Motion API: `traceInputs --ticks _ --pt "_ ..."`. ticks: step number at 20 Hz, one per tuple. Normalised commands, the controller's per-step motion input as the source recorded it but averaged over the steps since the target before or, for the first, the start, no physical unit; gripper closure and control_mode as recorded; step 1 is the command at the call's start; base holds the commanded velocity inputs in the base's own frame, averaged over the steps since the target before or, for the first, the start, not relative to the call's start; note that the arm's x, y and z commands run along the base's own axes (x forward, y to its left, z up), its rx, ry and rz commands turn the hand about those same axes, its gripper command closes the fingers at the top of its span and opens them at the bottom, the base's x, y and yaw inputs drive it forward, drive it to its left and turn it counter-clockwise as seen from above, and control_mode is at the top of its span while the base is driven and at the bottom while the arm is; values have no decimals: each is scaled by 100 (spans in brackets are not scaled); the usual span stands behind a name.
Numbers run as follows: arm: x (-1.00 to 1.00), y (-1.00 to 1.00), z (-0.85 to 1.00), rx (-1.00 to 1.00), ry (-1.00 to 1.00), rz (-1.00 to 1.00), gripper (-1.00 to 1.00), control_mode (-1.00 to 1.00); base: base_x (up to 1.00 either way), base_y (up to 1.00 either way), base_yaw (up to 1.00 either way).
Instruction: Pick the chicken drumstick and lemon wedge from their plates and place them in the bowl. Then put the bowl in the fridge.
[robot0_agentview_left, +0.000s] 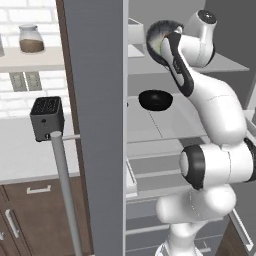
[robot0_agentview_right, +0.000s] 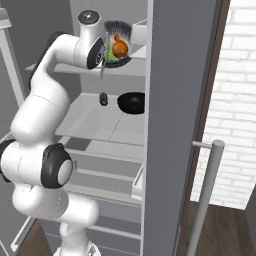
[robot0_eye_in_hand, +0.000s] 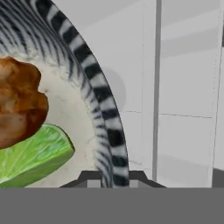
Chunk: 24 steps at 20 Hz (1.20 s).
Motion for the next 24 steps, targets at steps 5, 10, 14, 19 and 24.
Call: traceInputs --ticks 5,10,14,19,24 --pt "57 1 -14 0 0 0 -100 -100 0 0 0" --pt "22 0 0 0 0 0 -100 -100 0 0 0" --pt "0 3 0 0 -12 0 -100 -100 0 0 0" --pt "-1 14 2 -1 -36 0 -100 -100 0 0 0" --pt "-49 2 0 0 -23 1 -100 -100 0 0 0"
